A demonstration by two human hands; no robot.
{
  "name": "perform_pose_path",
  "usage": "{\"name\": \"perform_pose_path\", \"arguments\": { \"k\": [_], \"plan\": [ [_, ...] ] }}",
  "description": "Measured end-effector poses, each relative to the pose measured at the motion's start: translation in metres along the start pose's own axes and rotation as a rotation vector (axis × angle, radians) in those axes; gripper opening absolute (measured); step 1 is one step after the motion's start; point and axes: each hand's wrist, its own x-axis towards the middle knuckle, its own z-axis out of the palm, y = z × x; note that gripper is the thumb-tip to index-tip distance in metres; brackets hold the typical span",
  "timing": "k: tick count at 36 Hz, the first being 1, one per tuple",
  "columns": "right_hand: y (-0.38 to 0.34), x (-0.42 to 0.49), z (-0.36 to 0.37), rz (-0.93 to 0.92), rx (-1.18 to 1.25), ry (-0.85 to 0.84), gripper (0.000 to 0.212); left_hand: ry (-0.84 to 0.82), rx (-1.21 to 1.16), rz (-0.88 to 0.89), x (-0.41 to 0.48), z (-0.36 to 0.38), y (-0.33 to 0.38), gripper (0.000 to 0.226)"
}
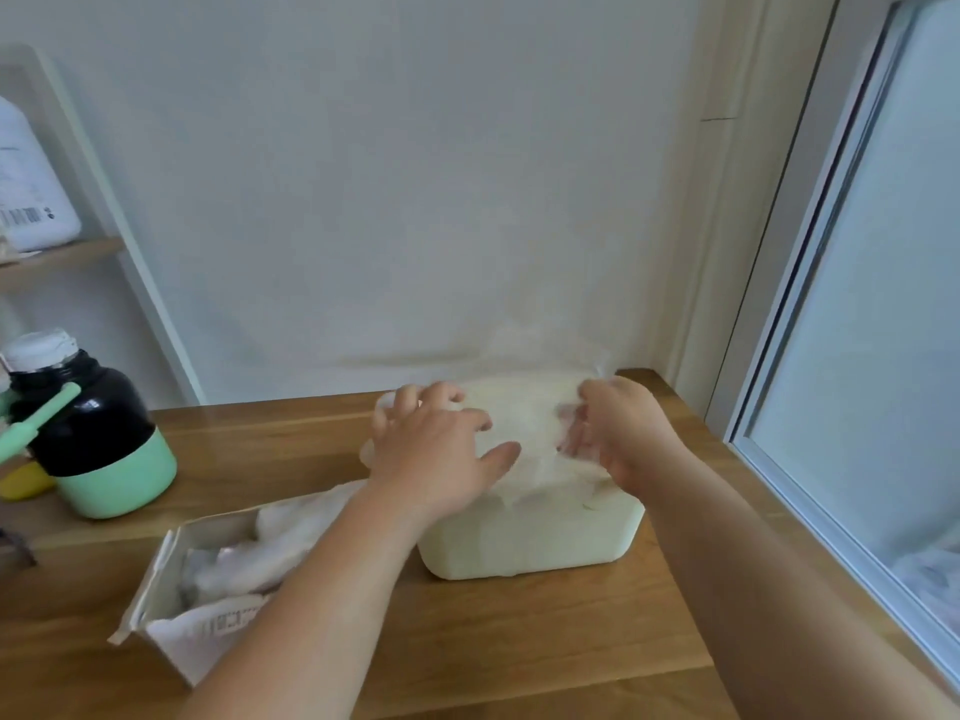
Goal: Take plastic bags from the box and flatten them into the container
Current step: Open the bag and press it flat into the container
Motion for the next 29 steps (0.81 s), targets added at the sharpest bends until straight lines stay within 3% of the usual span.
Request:
{"name": "perform_pose_path", "arguments": {
  "k": [2, 4, 7, 9, 11, 14, 16, 18, 21, 25, 29],
  "plan": [
    [0.001, 0.004, -0.008, -0.119, -0.367, 0.023, 0.012, -0.206, 0.041, -0.041, 0.010, 0.000, -0.002, 0.054],
    [-0.002, 0.004, -0.016, -0.230, -0.709, 0.018, 0.027, -0.383, 0.055, -0.081, 0.023, 0.002, -0.007, 0.056],
    [-0.009, 0.002, -0.025, -0.370, -0.940, 0.023, 0.059, -0.523, 0.134, -0.018, 0.036, 0.002, -0.004, 0.045],
    [-0.015, 0.003, -0.026, -0.479, -1.123, -0.009, 0.067, -0.586, 0.177, 0.037, 0.038, -0.001, 0.006, 0.052],
    [-0.020, 0.005, -0.024, -0.527, -1.276, -0.107, 0.063, -0.636, 0.214, 0.031, 0.043, 0.003, 0.013, 0.062],
    [-0.020, 0.007, -0.017, -0.498, -1.408, -0.272, 0.050, -0.677, 0.197, -0.052, 0.057, 0.016, 0.017, 0.046],
    [-0.019, 0.010, -0.012, -0.442, -1.441, -0.377, 0.047, -0.693, 0.160, -0.145, 0.062, 0.020, 0.018, 0.059],
    [-0.020, 0.014, -0.009, -0.359, -1.463, -0.467, 0.051, -0.699, 0.199, -0.122, 0.066, 0.024, 0.021, 0.061],
    [-0.017, 0.022, -0.003, -0.214, -1.551, -0.608, 0.062, -0.633, 0.182, -0.082, 0.066, 0.026, 0.020, 0.043],
    [-0.015, 0.025, -0.002, -0.041, -1.698, -0.686, 0.072, -0.400, 0.191, 0.149, 0.052, 0.016, 0.008, 0.046],
    [-0.008, 0.029, -0.002, 0.020, -1.697, -0.679, 0.073, -0.151, 0.104, 0.192, 0.043, 0.010, -0.007, 0.034]
  ]
}}
